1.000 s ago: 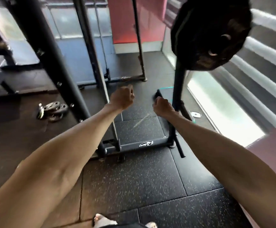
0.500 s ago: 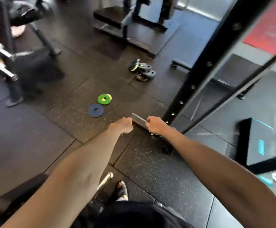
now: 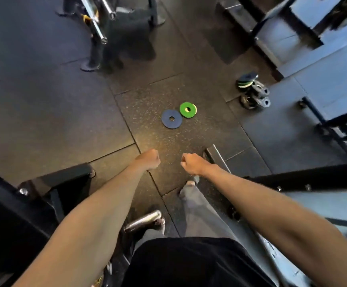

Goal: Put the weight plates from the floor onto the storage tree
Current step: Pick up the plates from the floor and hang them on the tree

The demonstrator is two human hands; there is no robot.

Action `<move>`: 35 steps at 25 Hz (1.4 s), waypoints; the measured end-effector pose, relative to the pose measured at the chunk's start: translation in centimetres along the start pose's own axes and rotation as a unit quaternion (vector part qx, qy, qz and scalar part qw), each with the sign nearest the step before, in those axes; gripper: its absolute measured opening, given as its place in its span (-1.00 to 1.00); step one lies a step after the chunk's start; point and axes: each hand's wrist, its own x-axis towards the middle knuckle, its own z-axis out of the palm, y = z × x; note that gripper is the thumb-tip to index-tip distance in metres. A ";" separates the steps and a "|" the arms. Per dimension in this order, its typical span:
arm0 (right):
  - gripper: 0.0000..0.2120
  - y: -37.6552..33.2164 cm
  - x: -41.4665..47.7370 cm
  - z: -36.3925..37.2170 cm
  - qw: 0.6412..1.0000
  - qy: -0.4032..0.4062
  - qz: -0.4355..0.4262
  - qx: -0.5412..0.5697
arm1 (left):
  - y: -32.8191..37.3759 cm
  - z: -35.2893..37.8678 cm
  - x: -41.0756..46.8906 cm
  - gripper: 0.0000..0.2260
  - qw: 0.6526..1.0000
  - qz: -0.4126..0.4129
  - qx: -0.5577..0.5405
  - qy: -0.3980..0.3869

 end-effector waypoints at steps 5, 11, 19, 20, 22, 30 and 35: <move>-0.73 1.2 10.3 -5.6 0.998 -0.036 -0.025 -0.042 | 0.9 -3.7 8.5 -0.84 0.997 -0.052 -0.053 0.008; -0.75 5.5 25.3 -15.1 0.998 -0.056 -0.008 0.022 | 5.7 -11.6 23.4 -0.82 0.993 -0.081 -0.087 0.005; -0.73 9.7 39.8 -17.1 0.992 -0.045 0.065 0.097 | 5.9 -14.6 38.6 -0.81 0.996 -0.046 -0.059 -0.055; -0.73 10.3 42.4 -16.0 0.990 -0.047 0.079 0.107 | 5.0 -13.8 41.6 -0.81 0.996 -0.044 -0.047 -0.068; -0.73 11.5 47.4 -13.4 0.984 -0.056 0.102 0.135 | 2.8 -11.7 47.4 -0.81 0.994 -0.053 -0.015 -0.098; -0.73 19.3 67.5 -2.7 0.967 0.005 0.200 0.158 | -1.5 -1.4 70.8 -0.76 0.988 0.026 0.112 -0.102; -0.74 23.2 75.6 3.0 0.965 0.033 0.211 0.152 | -4.9 6.0 79.1 -0.39 0.956 0.132 0.261 -0.029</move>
